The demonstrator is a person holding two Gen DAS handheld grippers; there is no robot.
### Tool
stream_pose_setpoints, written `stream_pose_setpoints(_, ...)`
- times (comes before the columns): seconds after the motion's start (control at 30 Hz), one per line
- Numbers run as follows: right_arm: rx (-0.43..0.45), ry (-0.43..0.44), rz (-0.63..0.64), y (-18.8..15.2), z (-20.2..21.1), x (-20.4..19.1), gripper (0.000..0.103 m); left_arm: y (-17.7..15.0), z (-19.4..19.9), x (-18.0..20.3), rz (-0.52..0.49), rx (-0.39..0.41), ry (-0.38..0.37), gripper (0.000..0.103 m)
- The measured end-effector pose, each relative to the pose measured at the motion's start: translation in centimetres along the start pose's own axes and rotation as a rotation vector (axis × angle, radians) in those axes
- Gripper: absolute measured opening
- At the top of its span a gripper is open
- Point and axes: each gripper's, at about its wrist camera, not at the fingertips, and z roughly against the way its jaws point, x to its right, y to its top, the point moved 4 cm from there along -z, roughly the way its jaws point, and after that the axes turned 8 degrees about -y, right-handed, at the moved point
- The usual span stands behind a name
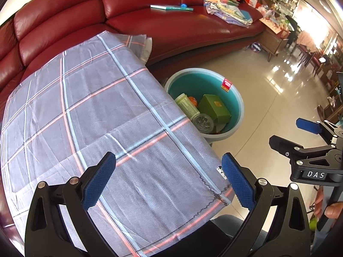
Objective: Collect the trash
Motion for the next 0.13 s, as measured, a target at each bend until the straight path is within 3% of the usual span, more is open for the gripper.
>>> stream_pose_setpoints(0.13,-0.001,-0.006,0.003,0.12,-0.06,0.00,0.096,-0.10,-0.21,-0.20,0.002,-0.006,0.011,0.099)
